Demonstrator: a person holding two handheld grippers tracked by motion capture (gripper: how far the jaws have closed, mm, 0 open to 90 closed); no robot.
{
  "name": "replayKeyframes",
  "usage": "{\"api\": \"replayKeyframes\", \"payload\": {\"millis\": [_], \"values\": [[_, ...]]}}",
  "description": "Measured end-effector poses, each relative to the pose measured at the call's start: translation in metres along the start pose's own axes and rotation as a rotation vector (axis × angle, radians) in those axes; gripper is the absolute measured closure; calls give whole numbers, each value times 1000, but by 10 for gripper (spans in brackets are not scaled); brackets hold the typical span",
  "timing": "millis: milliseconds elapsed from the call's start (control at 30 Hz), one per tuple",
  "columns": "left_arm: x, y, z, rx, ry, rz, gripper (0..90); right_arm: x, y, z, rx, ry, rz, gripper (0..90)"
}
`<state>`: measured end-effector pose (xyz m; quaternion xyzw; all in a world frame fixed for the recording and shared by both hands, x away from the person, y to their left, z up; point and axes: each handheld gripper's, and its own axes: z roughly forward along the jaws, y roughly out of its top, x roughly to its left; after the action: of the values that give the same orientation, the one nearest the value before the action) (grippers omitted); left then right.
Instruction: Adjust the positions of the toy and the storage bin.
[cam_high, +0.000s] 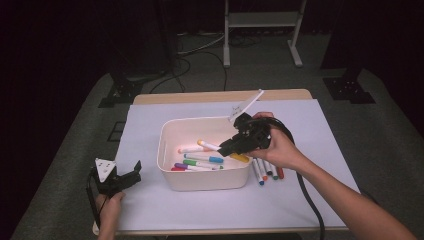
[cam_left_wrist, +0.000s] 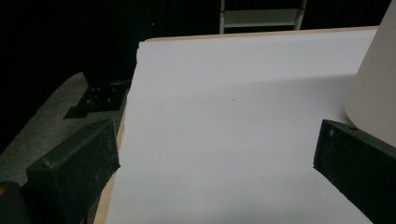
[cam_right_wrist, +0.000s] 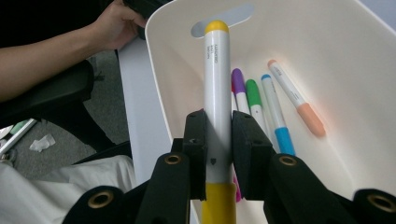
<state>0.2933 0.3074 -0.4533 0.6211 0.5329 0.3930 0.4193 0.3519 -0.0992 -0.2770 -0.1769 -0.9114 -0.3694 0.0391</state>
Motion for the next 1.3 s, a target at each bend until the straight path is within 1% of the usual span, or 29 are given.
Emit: {"api": "replayKeyframes", "payload": {"millis": [100,233,400,467,567,667,767,867,1067,1300], "values": [[0,0,0,0,0,-2,0,0,6,11,9,11,-26,755],[0,0,0,-3,-2,-5,0,-1,11,29,43,23,-63,755],[0,0,0,-4,-2,-5,0,-3,16,51,82,34,-95,755],[0,0,0,-5,-2,-6,0,-5,17,58,97,46,-89,755],[0,0,0,-4,-2,-6,0,-7,20,69,113,58,-102,754],[0,0,0,-5,-1,-6,0,-9,22,81,138,53,-116,755],[0,0,0,-6,-2,-8,0,-10,23,89,153,71,-113,754],[0,0,0,-5,-2,-10,0,-11,24,96,176,74,-115,754],[1,0,0,-5,-2,-9,0,-10,25,108,215,80,-144,753],[1,0,0,-5,-3,-12,0,-9,24,114,242,80,-149,747]]}}
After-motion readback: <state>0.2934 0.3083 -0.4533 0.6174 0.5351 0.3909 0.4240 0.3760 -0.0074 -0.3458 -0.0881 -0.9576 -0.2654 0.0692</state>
